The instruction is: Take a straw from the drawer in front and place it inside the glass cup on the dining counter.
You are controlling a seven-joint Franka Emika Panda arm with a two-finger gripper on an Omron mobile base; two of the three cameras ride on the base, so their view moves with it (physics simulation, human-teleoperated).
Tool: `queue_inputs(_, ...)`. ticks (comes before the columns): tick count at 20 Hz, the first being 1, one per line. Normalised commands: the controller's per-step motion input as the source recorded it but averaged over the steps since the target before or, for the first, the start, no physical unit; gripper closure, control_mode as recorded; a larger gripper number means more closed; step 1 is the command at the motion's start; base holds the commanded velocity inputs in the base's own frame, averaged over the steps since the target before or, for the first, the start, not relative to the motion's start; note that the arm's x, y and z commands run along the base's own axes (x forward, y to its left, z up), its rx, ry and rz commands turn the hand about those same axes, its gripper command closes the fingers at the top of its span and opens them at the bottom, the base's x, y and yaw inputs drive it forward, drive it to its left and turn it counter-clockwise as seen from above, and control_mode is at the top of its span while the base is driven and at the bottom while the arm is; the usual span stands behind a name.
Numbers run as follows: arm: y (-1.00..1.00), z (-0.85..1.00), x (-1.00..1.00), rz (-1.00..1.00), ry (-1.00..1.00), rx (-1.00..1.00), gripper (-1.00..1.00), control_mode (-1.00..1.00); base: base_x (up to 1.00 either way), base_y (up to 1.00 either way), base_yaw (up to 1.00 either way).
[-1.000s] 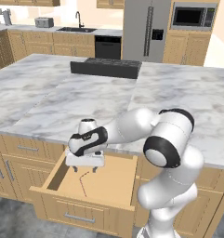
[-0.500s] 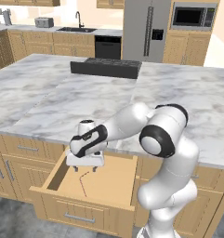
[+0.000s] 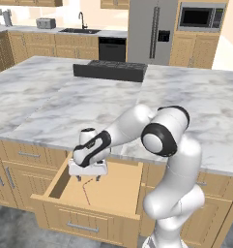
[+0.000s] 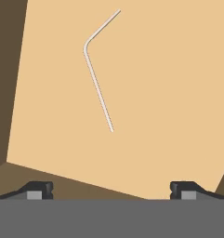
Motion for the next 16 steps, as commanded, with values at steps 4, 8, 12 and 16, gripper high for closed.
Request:
queue_inputs(4,0.00,-0.14,0.08,0.00,0.00,0.00,-1.00,-1.00,0.00,0.00,0.00)
queue_inputs(8,0.00,-0.12,0.14,0.00,0.00,0.00,-1.00,-1.00,0.00,0.00,0.00)
queue_inputs(12,0.00,-0.15,0.12,0.00,0.00,0.00,-1.00,-1.00,0.00,0.00,0.00)
queue_inputs(16,0.00,-0.18,0.03,0.00,-0.01,0.00,-1.00,-1.00,0.00,0.00,0.00)
